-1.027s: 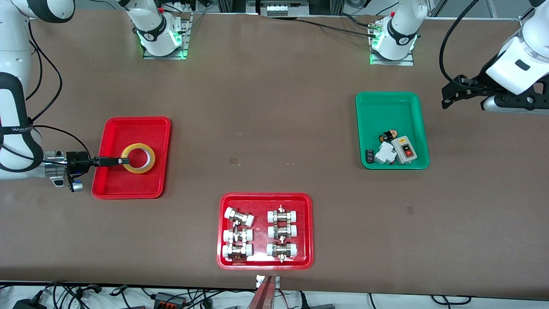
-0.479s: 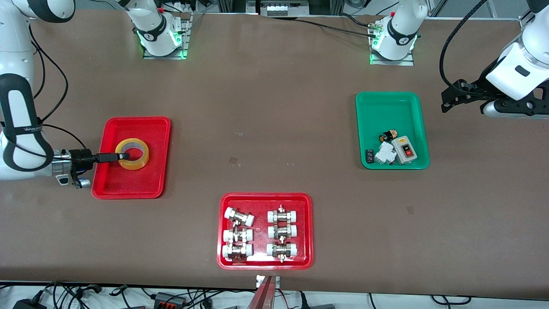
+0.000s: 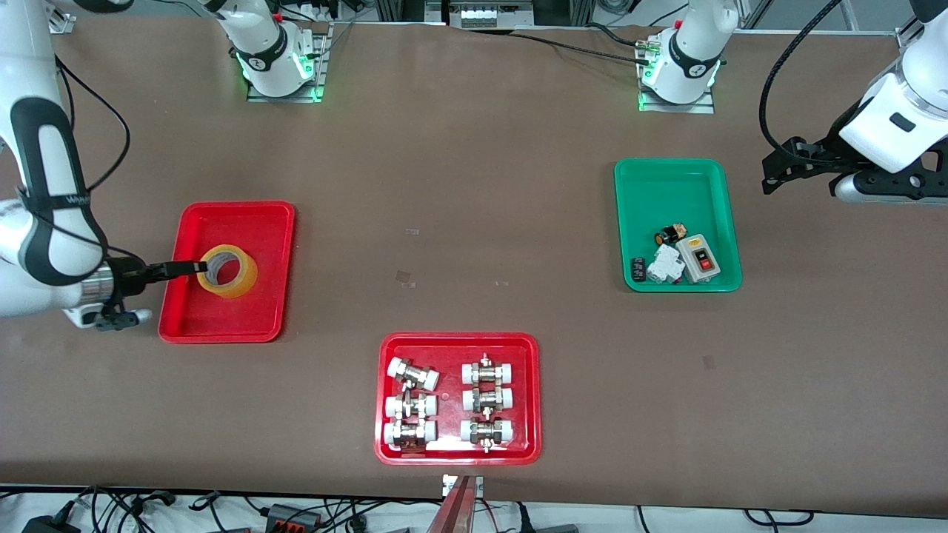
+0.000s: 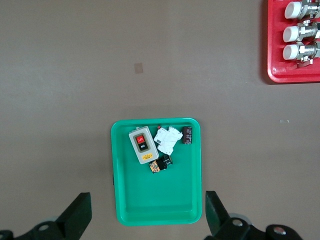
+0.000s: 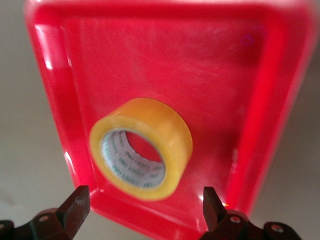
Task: Left arm passes tape to right arm into tray
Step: 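Lower the tape into the empty red tray and open the right gripper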
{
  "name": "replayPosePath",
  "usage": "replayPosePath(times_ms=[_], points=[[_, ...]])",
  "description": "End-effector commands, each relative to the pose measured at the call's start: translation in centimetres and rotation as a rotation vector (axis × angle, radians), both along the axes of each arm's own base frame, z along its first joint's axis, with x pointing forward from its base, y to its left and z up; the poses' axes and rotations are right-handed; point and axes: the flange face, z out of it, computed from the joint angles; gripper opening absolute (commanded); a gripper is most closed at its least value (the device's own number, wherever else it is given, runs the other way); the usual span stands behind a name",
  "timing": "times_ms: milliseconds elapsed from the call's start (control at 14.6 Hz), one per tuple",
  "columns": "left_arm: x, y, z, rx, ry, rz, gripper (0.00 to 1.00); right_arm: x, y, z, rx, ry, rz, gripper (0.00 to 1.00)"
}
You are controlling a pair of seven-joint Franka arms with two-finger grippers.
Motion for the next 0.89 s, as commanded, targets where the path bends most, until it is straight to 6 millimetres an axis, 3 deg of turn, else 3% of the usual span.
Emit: replayPosePath(times_ms=[0,205,479,616,822], points=[[0.2,0.0,0.6,0.010,-0.002,0.003,1.00,1.0,2.1,8.5,-0.098,-0.065,-0.045,1.00],[0.2,0.2,0.6,0.012,0.000,-0.003,1.00,1.5,3.9,16.0,-0.240,-0.088,-0.145,1.00],[0.1,0.2,0.6,0.018,0.008,-0.002,1.00,1.0,9.3,23.7,-0.354,-0.093,-0.154,1.00],[0.1,0.4,0.6,0.018,0.011,0.000,1.00,1.3,9.6,26.5,-0.351,-0.153,-0.140,1.00],[0.1,0.5,0.6,0.017,0.011,-0.003,1.00,1.7,9.4,28.8,-0.348,-0.226,-0.105,1.00]])
